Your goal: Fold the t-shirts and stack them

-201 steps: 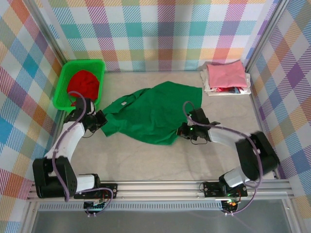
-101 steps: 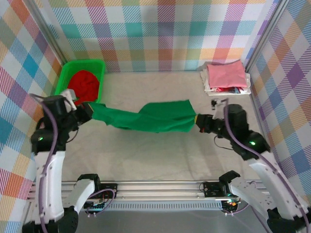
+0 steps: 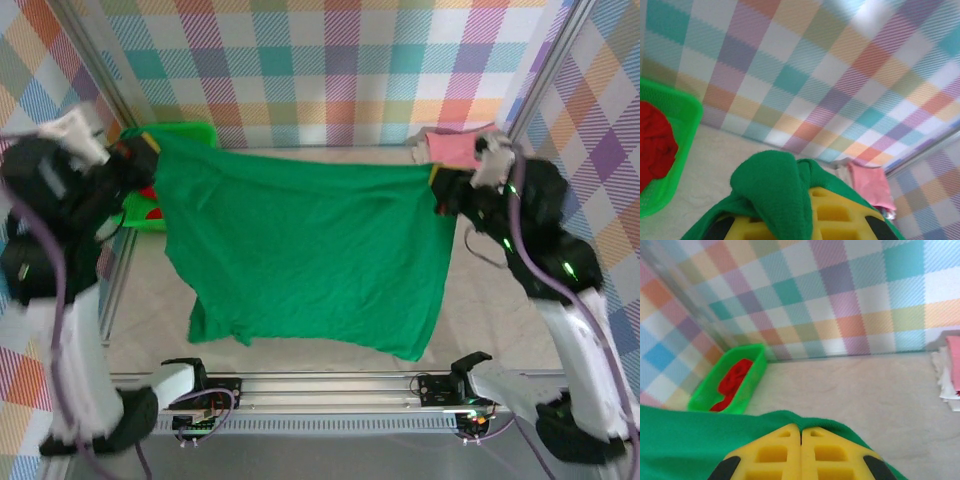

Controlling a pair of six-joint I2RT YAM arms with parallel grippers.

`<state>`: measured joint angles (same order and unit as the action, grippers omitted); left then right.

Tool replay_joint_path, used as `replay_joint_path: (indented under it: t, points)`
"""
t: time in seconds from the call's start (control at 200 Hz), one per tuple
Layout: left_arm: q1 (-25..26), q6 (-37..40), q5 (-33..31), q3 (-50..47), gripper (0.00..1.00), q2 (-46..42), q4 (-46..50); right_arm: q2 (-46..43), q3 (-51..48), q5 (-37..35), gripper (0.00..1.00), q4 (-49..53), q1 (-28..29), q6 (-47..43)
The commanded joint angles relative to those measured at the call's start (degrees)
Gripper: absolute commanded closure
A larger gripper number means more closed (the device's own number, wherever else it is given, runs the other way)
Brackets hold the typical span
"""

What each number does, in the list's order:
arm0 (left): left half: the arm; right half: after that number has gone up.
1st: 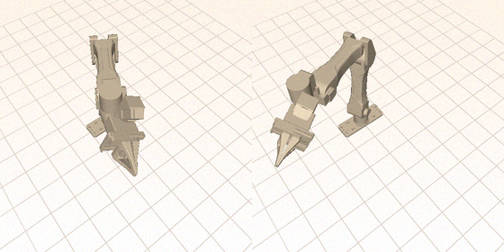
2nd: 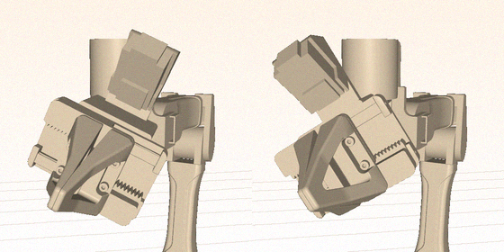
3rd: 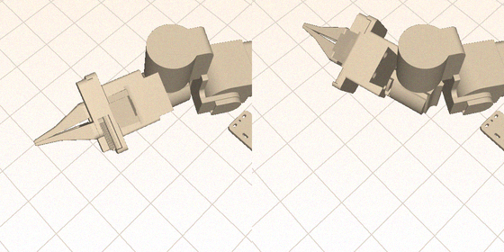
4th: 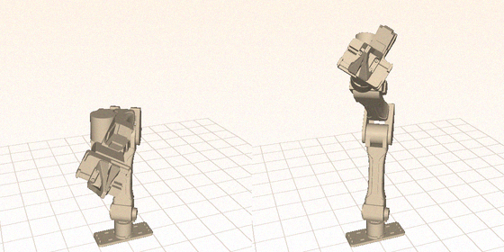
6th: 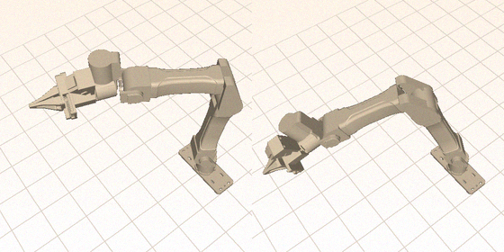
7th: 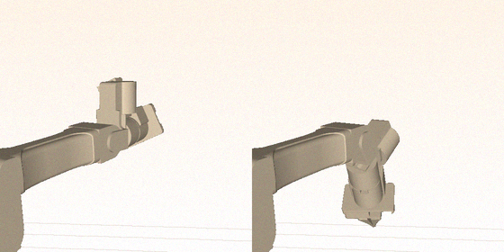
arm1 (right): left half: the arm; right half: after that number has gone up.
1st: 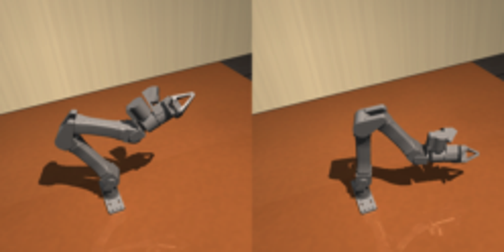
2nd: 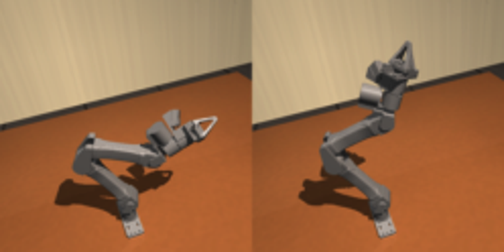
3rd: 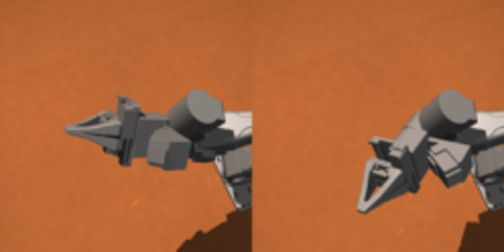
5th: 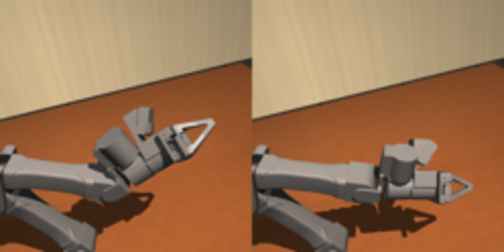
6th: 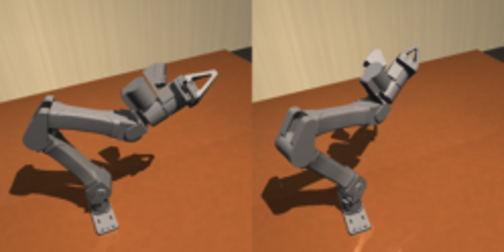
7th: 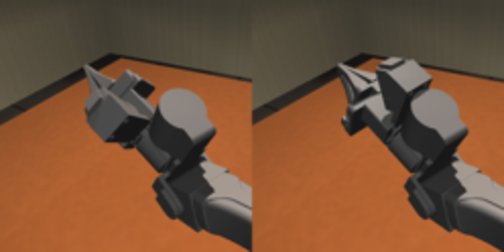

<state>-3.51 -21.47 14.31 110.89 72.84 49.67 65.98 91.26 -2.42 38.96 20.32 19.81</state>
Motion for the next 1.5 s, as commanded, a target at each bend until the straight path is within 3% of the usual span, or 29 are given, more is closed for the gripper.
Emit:
replay_joint_path:
  t: [0.0, 0.09, 0.11, 0.155, 0.18, 0.24, 0.3, 0.395, 0.485, 0.585, 0.725, 0.94, 1.125, 1.325, 1.495]
  points:
    - [-0.4, 0.4, 0.0, -2.9, 1.00, 11.5, -7.3, 13.3, 0.9, 2.3, 1.00, -7.4, -4.2, -1.0]
    - [-0.2, 1.8, 0.8, -1.9, 0.99, 22.6, -9.4, 25.0, 1.9, 2.7, 0.97, -13.4, -6.4, 0.5]
    - [-0.1, 2.3, 1.4, -1.3, 0.90, 25.3, -9.7, 27.4, 2.2, 2.8, 0.89, -14.5, -6.8, 0.9]
    - [0.1, 4.0, 1.7, 1.6, 0.64, 31.9, -9.6, 33.2, 4.2, 3.9, 0.59, -16.5, -7.8, 2.5]
    - [0.2, 4.8, 1.4, 4.0, 0.55, 35.7, -8.6, 36.2, 6.0, 4.6, 0.52, -16.8, -8.4, 3.6]
    - [0.6, 6.4, 0.5, 10.7, 0.42, 44.1, -5.6, 43.1, 12.2, 6.6, 0.46, -16.0, -9.4, 5.6]
    - [0.9, 6.7, -1.9, 16.2, 0.39, 49.3, -2.3, 47.8, 18.6, 7.5, 0.43, -13.6, -9.6, 5.3]
    - [2.5, 8.4, -5.1, 13.7, 0.35, 47.4, -3.2, 48.1, 20.4, 8.6, 0.41, -12.4, -8.8, 3.0]
    - [4.6, 8.8, -7.1, 1.7, 0.34, 39.7, -8.0, 43.9, 13.3, 11.6, 0.41, -14.0, -8.0, 2.3]
    - [8.0, 8.0, -8.6, -12.8, 0.34, 32.6, -13.3, 37.4, -2.0, 12.6, 0.41, -21.3, -5.5, 2.5]
    - [13.9, 7.3, -10.4, -29.3, 0.40, 29.7, -24.8, 36.3, -15.2, 15.2, 0.50, -28.0, -3.7, 5.1]
    - [14.8, 2.5, -7.7, -32.7, 0.45, 40.9, -29.4, 46.6, -12.7, 17.4, 0.71, -27.0, -3.7, 4.5]
    - [16.5, 0.1, -8.1, -40.3, 0.45, 41.3, -33.2, 50.7, -13.9, 17.0, 0.84, -28.5, -5.0, 6.3]
    - [19.7, -1.3, -6.2, -50.0, 0.46, 38.3, -31.9, 41.2, -28.6, 15.5, 0.88, -28.7, -5.4, 7.6]
    - [25.6, -5.4, -5.1, -60.8, 0.46, 30.1, -30.3, 28.0, -45.3, 15.7, 0.91, -27.7, -5.4, 12.3]
